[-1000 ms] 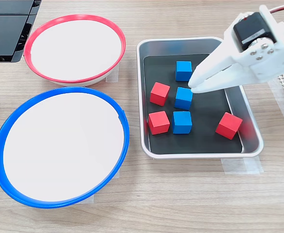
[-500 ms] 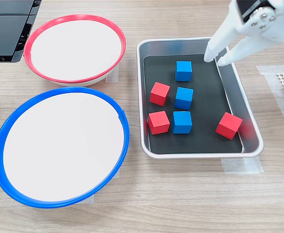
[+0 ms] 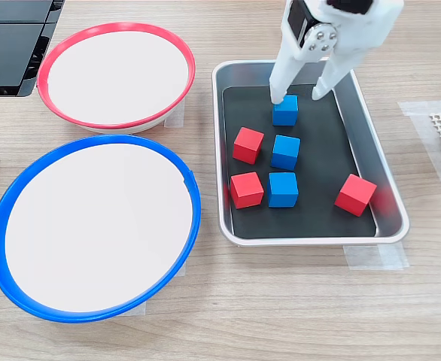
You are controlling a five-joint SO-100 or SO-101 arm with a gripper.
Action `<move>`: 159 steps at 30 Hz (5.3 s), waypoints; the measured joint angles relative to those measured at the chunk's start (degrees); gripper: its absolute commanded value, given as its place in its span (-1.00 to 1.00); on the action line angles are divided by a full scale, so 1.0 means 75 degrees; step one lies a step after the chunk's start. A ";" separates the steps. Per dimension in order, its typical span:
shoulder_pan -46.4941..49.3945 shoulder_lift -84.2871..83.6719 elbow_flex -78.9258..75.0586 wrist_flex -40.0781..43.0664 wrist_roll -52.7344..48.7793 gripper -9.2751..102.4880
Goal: Move six blocks tray to matching dishes
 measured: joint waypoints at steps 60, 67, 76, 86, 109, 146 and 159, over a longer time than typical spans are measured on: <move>-0.2133 -0.1066 -0.1969 0.2660 -0.4875 -0.48; -0.2191 -0.1488 -0.1676 0.1664 -0.5039 -0.47; -0.1898 -0.2109 -0.1652 0.0879 -0.6223 -0.64; -0.2098 -0.1898 -0.2848 0.3316 -0.6797 -0.84; -0.4477 -0.4324 -0.6410 -0.0902 0.0105 -0.84; -0.1957 -0.2613 -0.2297 -0.0105 -0.5707 -0.75; -0.2027 -0.1758 -0.3750 0.3680 -0.5930 -0.84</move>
